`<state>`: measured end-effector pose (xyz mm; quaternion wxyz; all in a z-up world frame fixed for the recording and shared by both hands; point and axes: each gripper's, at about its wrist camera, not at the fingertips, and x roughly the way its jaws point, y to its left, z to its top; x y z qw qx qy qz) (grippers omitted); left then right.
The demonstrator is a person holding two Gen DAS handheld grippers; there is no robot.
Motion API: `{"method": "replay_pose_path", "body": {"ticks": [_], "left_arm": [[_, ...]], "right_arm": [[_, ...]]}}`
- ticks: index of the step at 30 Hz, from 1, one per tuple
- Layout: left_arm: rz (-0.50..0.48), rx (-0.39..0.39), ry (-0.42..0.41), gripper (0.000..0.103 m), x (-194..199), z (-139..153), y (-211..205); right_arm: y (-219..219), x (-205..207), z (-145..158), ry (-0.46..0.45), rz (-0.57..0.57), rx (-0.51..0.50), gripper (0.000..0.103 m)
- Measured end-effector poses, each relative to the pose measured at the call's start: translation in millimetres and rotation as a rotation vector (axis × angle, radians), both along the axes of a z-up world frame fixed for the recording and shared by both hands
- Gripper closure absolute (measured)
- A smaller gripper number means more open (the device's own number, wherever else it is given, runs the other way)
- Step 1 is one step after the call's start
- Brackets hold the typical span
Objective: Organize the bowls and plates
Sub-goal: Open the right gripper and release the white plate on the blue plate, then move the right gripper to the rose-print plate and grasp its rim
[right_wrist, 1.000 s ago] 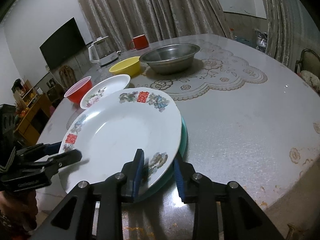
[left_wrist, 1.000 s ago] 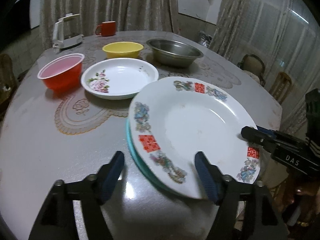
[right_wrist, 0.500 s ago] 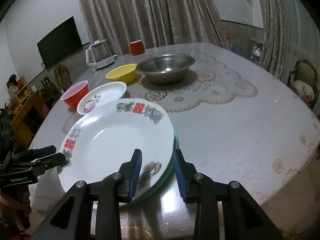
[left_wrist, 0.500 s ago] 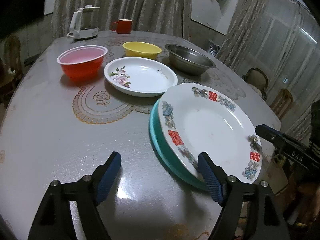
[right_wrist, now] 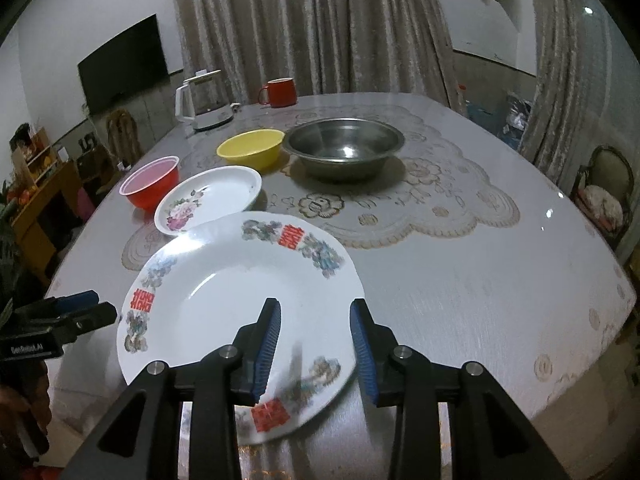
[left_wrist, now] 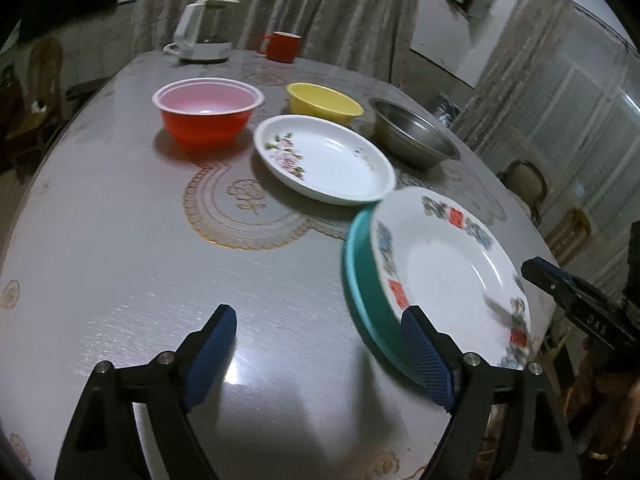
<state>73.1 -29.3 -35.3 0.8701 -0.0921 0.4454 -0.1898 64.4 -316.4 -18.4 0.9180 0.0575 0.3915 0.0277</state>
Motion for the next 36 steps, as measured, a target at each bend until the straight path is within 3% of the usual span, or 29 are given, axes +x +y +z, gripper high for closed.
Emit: {"method": "replay_pose_path", "body": {"ticks": [8, 12, 15, 19, 27, 31, 36], "left_arm": [[0.083, -0.019, 0.037, 0.016, 23.0, 2.2, 16.5], [0.108, -0.025, 0.049, 0.015, 37.1, 3.9, 16.7], [0.118, -0.039, 0.07, 0.014, 48.4, 3.4, 15.5], [0.137, -0.065, 0.1, 0.014, 65.0, 2.4, 14.3], [0.185, -0.069, 0.108, 0.014, 91.9, 3.8, 7.0], [0.195, -0.042, 0.098, 0.014, 102.1, 1.2, 1.6], [0.181, -0.06, 0.12, 0.029, 116.5, -8.4, -2.4]], "right_arm": [[9.5, 37.6, 5.9, 0.032, 0.075, -0.128, 0.064], [10.1, 62.9, 5.6, 0.066, 0.126, -0.145, 0.064], [8.4, 78.5, 5.4, 0.086, 0.156, -0.093, 0.064], [5.1, 103.1, 3.2, 0.144, 0.202, 0.066, 0.064], [9.0, 153.8, -7.1, 0.228, 0.256, 0.158, 0.064], [15.9, 177.6, -9.2, 0.25, 0.277, 0.142, 0.064], [17.0, 208.7, -19.6, 0.311, 0.262, 0.201, 0.071]]}}
